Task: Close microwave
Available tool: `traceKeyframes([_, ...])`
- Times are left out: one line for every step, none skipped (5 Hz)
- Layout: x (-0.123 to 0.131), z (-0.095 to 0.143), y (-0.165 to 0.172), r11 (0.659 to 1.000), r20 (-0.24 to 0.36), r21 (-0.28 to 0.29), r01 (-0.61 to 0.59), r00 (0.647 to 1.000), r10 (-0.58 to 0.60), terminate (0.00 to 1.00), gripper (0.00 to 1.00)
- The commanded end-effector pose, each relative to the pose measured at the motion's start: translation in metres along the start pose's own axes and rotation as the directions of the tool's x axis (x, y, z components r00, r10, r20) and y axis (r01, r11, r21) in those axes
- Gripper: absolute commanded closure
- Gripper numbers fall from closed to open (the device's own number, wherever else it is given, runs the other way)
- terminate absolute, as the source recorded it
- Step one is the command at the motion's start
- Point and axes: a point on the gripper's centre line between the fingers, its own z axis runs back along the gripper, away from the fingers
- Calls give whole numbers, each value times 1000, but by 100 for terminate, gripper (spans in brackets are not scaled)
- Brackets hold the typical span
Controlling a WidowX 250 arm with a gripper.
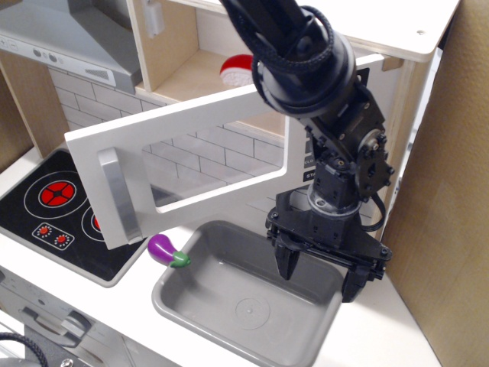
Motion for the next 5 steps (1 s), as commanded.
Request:
traceKeyframes([0,0,0,1000,0,0,0,1000,0,0,0])
traceKeyframes([4,5,21,999,35,18,-28,999,27,0,0])
traceKeyframes([8,10,42,999,103,16,-40,994,38,0,0])
traceKeyframes([13,28,58,998,140,-17,-66,988,68,0,0])
traceKeyframes([22,43,75,997,180,0,-81,981,79,0,0])
